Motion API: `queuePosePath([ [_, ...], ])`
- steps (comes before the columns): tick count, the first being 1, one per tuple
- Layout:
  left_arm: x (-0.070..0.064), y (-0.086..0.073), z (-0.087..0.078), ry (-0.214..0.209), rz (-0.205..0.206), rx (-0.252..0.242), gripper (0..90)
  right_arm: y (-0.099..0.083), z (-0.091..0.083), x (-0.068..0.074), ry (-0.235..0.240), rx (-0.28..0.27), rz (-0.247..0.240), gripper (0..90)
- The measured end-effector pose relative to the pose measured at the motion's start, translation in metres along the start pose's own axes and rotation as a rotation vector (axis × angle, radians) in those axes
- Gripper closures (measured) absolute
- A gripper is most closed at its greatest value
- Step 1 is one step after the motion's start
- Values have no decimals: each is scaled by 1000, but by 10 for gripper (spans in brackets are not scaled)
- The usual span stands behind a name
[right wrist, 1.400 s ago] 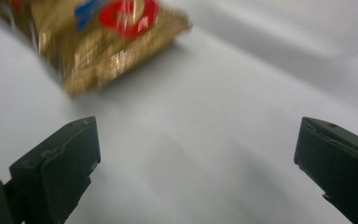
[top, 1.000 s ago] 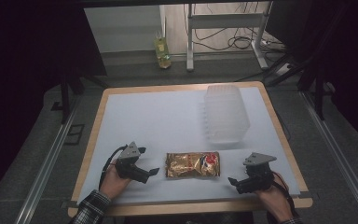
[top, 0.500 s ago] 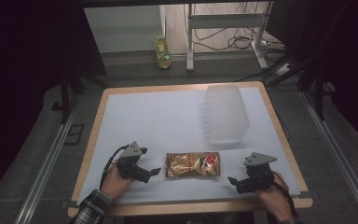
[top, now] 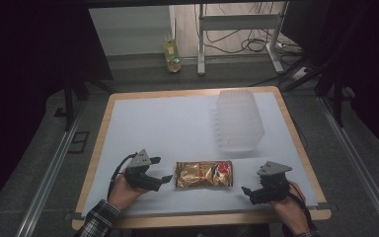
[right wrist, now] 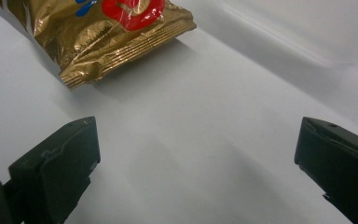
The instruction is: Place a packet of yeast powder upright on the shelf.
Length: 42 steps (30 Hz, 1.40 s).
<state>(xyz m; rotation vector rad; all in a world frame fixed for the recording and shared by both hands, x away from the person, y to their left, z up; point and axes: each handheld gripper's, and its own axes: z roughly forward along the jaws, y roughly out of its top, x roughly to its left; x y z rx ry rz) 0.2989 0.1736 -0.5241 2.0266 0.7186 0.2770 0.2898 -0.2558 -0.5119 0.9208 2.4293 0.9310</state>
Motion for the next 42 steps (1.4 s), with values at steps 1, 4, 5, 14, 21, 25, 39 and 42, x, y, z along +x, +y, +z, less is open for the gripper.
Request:
queuePosePath([
  [1,-1,1,0,-3,1,-1,207,0,0,0,0,1,-4,0],
  [4,-2,3,-2,-17,-1,-7,280,0,0,0,-6,1,-4,0],
  [5,-3,4,-2,-24,-4,-8,298,0,0,0,-7,-2,-2,0],
  [14,-10,12,2,-34,23,-38,446,0,0,0,-10,-7,1,0],
  [21,-14,19,10,-44,37,-24,659,0,2,0,-6,-2,-8,0],
  [25,-17,21,17,-40,70,-5,770,0,4,1,-1,7,-15,0],
  [39,-23,22,48,-51,78,47,892,-1,7,0,9,19,-8,0],
  [42,-23,17,52,-36,66,60,892,-1,7,1,13,22,-10,0],
])
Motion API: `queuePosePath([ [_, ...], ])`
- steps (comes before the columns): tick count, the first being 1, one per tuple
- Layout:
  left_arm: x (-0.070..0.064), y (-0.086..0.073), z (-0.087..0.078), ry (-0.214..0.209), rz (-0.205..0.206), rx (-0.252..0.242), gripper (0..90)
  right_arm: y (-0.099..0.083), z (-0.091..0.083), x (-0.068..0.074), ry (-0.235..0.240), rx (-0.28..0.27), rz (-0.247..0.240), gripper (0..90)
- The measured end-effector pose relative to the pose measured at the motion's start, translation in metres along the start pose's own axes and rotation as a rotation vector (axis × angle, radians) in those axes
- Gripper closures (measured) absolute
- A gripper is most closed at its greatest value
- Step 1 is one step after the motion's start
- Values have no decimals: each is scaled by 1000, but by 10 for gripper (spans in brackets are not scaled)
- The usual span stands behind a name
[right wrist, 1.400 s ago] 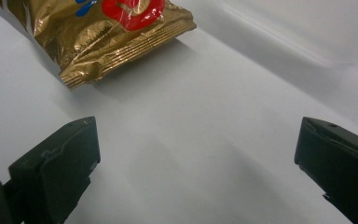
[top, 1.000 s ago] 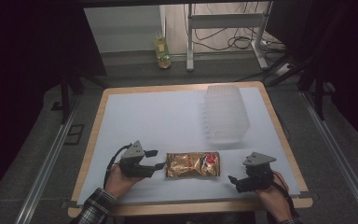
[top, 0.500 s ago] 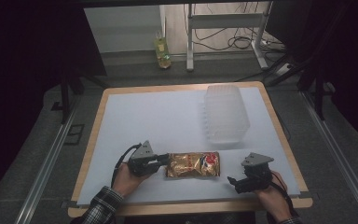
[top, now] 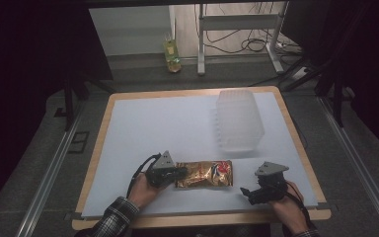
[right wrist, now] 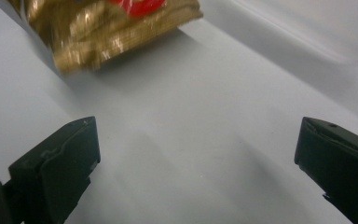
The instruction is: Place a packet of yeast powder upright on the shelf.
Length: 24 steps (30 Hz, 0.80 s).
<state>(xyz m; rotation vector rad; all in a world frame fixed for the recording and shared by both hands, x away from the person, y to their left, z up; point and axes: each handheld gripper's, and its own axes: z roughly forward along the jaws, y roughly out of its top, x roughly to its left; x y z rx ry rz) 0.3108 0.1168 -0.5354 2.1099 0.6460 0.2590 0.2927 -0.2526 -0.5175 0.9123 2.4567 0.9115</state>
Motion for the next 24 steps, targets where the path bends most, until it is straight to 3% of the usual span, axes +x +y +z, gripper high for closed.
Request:
queuePosePath([
  [3,4,-2,0,-20,-49,5,894,0,1,0,2,6,-1,0],
  [5,4,-3,-1,-6,-35,18,895,0,0,1,5,4,-8,0],
  [14,1,-10,-7,16,-46,46,897,0,-1,1,5,1,-5,0],
  [15,2,-12,-7,18,-53,57,897,1,-1,1,5,1,-5,0],
  [16,2,-16,-7,44,-42,103,897,1,-2,2,7,1,-5,0],
  [18,5,-20,-9,14,-59,95,896,1,-2,2,17,-1,0,0],
  [24,6,-20,-9,5,-63,94,896,2,-3,2,31,-11,13,0],
])
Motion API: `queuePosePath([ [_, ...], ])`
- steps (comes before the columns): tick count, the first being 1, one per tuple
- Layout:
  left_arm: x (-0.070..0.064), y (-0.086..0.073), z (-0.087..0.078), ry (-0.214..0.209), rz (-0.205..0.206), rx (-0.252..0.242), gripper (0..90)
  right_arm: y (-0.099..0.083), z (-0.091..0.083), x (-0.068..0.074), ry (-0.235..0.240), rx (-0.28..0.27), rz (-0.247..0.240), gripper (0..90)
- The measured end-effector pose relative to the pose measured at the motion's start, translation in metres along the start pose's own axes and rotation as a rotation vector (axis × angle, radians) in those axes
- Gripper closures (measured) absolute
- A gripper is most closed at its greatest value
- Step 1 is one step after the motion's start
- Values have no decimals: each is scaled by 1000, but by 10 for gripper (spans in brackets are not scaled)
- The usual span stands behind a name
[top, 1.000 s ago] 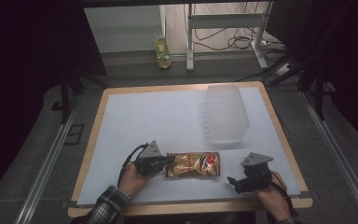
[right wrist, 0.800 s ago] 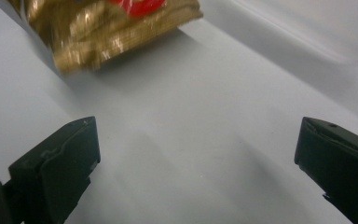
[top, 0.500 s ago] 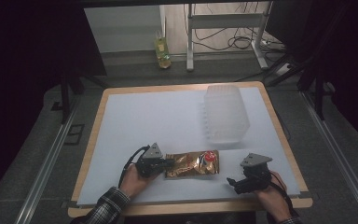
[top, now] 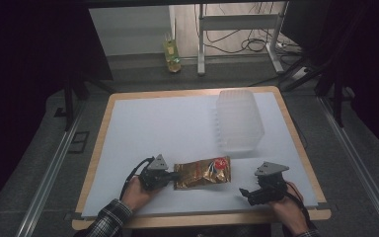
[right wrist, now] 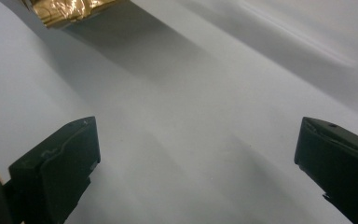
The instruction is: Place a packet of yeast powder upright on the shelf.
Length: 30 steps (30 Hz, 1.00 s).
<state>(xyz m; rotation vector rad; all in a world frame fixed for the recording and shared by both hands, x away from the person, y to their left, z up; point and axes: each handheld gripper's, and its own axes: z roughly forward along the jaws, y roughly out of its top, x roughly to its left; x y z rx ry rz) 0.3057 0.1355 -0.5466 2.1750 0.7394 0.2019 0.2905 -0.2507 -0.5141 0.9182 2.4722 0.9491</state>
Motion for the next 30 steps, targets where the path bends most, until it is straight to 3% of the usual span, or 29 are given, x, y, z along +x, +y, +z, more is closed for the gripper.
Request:
queuePosePath([
  [4,0,0,0,1,8,-1,896,1,0,0,21,-8,17,2],
  [8,0,0,0,0,10,-1,896,3,2,3,70,-20,44,2],
  [18,1,-1,0,-5,-1,-4,896,14,14,10,174,7,59,12],
  [22,1,-1,0,-4,0,-5,896,23,22,11,246,15,104,12],
  [27,1,-1,0,-6,-3,-7,895,29,30,10,269,29,126,12],
  [30,1,-1,0,-5,4,-1,895,36,35,10,302,39,173,12],
])
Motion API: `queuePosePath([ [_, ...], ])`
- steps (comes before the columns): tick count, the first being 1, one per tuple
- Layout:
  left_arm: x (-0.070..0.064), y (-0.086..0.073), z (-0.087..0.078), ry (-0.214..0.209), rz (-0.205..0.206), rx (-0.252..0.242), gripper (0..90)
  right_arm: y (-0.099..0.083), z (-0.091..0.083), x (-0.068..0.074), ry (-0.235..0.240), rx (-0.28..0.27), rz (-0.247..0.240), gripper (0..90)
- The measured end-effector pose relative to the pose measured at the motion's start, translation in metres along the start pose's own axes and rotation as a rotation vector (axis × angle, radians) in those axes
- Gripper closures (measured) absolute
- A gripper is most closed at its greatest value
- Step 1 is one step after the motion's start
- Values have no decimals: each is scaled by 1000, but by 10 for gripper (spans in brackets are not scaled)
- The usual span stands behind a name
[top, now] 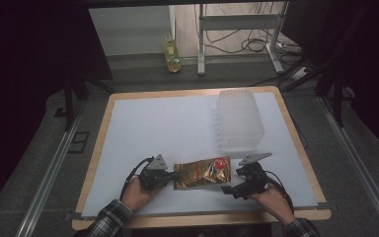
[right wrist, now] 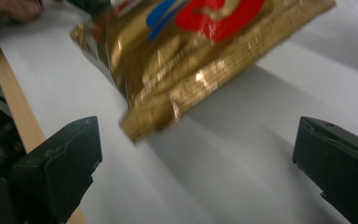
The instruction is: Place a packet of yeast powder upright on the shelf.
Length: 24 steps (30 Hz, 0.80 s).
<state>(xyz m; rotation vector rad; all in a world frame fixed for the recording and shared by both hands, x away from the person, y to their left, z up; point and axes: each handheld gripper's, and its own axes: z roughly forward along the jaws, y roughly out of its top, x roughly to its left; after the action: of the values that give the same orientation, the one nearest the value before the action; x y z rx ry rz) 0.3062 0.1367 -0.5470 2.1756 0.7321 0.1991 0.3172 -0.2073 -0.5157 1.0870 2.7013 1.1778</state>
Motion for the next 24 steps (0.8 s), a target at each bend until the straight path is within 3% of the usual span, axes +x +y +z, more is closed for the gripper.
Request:
queuePosePath([
  [4,0,0,0,2,2,0,896,9,3,-2,65,-20,85,12],
  [9,-1,0,0,3,1,-1,895,19,8,-2,90,-9,122,18],
  [11,-1,0,0,3,2,-1,895,23,11,-3,94,-10,159,54],
  [12,-1,0,0,3,2,-1,896,26,15,-4,105,-10,207,95],
  [13,-1,0,0,4,2,-1,896,26,15,-4,105,-10,207,95],
  [16,-1,0,0,5,3,-1,896,32,18,-6,134,-48,278,193],
  [24,-3,0,0,15,18,0,895,37,22,-6,199,-67,360,396],
])
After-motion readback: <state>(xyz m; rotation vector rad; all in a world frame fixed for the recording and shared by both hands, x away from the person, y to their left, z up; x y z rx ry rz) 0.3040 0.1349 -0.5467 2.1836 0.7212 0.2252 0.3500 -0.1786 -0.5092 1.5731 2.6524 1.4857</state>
